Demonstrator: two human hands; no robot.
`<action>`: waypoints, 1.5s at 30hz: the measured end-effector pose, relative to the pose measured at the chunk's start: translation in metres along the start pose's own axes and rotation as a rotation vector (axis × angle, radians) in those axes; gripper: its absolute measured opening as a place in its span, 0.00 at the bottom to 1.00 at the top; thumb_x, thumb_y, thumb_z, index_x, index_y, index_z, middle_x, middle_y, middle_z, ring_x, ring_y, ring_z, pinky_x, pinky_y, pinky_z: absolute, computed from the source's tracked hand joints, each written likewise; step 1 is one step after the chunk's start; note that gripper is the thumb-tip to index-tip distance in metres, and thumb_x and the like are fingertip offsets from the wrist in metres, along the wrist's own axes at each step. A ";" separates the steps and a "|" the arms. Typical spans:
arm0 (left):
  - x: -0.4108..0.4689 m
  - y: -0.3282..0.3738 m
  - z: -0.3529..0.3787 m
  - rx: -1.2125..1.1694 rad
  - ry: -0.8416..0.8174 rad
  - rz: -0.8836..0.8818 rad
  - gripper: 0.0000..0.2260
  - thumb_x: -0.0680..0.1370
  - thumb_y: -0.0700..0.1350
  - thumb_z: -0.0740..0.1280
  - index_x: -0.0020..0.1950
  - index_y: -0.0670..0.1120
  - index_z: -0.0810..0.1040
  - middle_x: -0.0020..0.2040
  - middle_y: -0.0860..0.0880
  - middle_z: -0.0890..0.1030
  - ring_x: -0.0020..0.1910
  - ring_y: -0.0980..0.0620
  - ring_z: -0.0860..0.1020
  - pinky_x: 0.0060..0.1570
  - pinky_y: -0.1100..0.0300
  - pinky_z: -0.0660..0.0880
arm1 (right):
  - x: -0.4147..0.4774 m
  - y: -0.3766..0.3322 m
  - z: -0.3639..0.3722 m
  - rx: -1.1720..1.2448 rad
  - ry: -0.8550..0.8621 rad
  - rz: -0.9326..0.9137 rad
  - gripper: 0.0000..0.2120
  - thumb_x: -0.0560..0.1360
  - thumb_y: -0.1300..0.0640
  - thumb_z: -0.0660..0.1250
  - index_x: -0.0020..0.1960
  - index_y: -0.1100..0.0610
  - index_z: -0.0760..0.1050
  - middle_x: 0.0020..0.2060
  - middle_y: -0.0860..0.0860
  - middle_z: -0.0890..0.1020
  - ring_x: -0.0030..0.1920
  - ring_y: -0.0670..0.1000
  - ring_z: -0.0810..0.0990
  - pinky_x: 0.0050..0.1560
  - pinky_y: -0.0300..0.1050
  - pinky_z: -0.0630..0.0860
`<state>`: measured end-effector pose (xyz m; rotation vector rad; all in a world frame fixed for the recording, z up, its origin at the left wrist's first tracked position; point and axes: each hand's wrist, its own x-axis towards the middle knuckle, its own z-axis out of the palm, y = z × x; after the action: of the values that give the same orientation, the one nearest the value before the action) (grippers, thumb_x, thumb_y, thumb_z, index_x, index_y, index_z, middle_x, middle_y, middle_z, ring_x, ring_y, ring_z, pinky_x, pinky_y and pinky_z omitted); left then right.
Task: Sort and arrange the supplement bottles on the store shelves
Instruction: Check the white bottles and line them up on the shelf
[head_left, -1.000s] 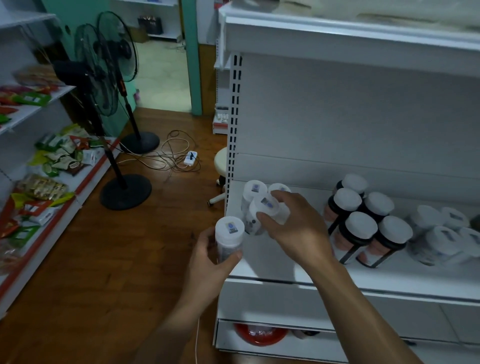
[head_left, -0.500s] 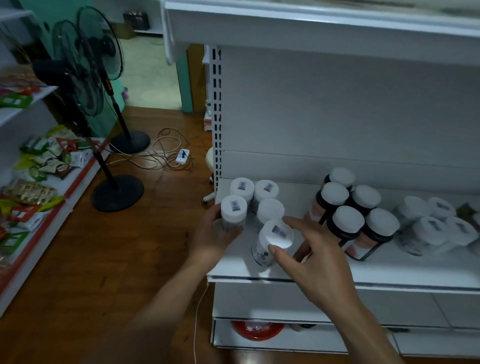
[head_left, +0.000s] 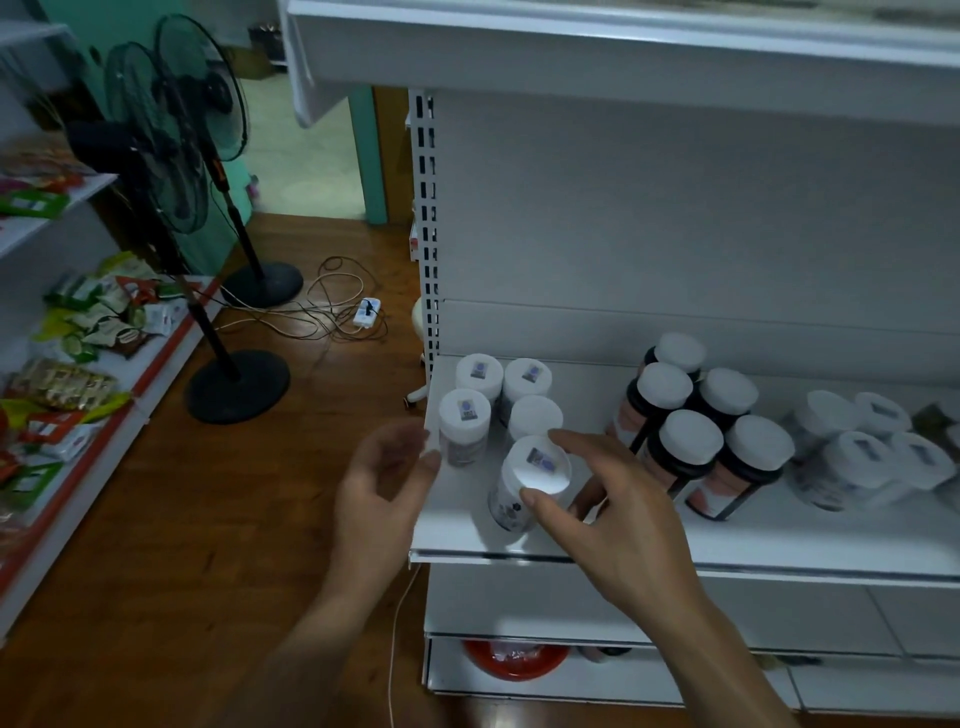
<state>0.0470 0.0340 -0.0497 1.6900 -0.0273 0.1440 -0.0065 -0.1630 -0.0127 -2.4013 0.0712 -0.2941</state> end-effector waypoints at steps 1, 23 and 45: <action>-0.009 0.005 -0.002 0.007 -0.052 0.019 0.14 0.75 0.43 0.71 0.54 0.60 0.75 0.50 0.67 0.80 0.51 0.67 0.78 0.48 0.67 0.76 | -0.001 -0.001 -0.001 0.015 0.007 -0.010 0.24 0.70 0.44 0.73 0.64 0.43 0.73 0.53 0.38 0.77 0.41 0.42 0.78 0.40 0.29 0.71; -0.030 0.036 0.025 0.001 -0.358 0.376 0.36 0.67 0.33 0.77 0.67 0.62 0.70 0.63 0.58 0.77 0.65 0.50 0.76 0.62 0.51 0.76 | -0.024 -0.030 -0.017 0.232 0.127 -0.419 0.29 0.70 0.45 0.71 0.68 0.50 0.70 0.63 0.41 0.75 0.64 0.43 0.73 0.63 0.33 0.67; -0.033 0.073 0.015 -0.054 -0.345 0.431 0.32 0.68 0.47 0.77 0.69 0.58 0.69 0.65 0.59 0.75 0.68 0.51 0.73 0.66 0.58 0.71 | -0.023 -0.024 0.008 1.618 -0.351 0.316 0.18 0.79 0.51 0.59 0.64 0.55 0.78 0.59 0.58 0.82 0.54 0.54 0.82 0.51 0.48 0.79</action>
<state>0.0080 0.0080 0.0173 1.6174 -0.6498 0.1703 -0.0278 -0.1371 -0.0069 -0.7784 0.0248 0.2024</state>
